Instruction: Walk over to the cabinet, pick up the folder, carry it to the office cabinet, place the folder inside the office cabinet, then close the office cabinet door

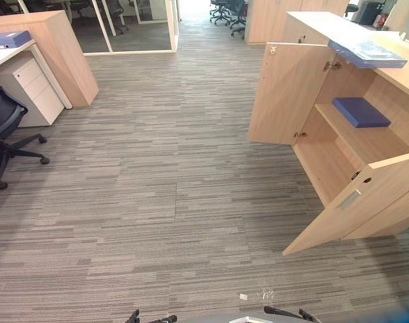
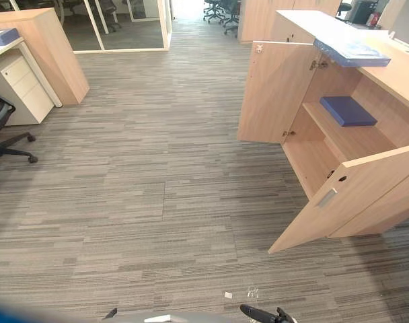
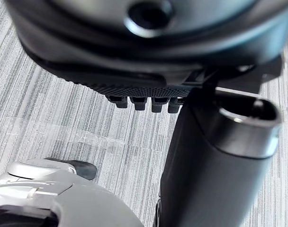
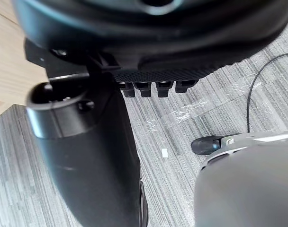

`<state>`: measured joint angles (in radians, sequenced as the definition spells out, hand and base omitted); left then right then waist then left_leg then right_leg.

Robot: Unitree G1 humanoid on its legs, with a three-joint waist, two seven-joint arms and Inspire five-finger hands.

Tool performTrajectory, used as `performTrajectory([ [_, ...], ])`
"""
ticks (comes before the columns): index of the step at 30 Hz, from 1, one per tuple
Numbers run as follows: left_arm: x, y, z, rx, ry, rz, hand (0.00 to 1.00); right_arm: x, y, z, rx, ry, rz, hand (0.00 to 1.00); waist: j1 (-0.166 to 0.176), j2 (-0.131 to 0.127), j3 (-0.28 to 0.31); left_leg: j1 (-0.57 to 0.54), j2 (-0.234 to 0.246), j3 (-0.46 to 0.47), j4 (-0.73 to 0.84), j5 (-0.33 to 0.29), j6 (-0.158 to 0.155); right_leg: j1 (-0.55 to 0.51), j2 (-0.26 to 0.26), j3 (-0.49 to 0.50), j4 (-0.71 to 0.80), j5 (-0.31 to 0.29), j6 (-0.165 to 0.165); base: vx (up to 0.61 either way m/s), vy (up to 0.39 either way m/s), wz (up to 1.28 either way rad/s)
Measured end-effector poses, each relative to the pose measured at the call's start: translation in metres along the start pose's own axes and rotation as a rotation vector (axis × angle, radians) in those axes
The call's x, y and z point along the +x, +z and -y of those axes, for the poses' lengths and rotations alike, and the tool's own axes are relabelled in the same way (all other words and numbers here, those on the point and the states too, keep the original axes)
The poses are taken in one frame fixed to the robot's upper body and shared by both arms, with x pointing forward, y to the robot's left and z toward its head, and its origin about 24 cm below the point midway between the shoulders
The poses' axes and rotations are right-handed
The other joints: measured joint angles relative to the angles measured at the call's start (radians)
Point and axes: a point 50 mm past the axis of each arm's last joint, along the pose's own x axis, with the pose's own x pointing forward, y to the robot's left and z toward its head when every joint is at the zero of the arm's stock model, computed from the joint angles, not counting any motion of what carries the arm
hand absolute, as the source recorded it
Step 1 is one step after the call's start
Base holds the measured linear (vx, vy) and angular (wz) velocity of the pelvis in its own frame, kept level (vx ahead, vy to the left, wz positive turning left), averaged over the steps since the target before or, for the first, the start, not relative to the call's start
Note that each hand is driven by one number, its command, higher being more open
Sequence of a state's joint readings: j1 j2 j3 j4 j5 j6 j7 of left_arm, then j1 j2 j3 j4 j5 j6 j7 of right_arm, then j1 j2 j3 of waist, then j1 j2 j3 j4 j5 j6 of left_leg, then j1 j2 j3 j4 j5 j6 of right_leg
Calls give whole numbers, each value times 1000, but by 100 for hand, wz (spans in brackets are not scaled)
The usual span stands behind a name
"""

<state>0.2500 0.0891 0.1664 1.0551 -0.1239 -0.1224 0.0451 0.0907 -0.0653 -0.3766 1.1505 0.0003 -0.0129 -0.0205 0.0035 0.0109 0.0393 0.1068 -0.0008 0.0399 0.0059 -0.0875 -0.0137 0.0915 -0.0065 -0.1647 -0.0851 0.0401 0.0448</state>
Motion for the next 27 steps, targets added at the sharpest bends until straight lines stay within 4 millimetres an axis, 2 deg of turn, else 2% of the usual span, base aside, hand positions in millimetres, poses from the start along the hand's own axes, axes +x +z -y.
performTrajectory([
  [9,0,2,-1,-29,-6,9,100,1,8,-9,4,20,25,100,4,-12,24,26,0,7,-30,17,-4,11,-1,-11,-3,1,6,-30,-5,-2],
  [15,1,4,-2,-33,-16,16,100,2,13,-18,4,52,33,100,14,-23,31,28,1,6,-47,27,6,4,1,-15,-4,2,5,-21,-8,1],
  [21,2,8,-5,-26,-14,24,100,2,20,-37,-10,106,43,100,17,-39,40,26,0,6,-49,27,6,-1,1,-20,-4,5,0,1,0,-1],
  [27,3,10,-6,-32,-11,24,100,3,26,-30,-37,120,54,100,15,-42,45,26,-5,12,-49,25,3,-5,-4,-19,-4,14,2,-6,5,-4],
])
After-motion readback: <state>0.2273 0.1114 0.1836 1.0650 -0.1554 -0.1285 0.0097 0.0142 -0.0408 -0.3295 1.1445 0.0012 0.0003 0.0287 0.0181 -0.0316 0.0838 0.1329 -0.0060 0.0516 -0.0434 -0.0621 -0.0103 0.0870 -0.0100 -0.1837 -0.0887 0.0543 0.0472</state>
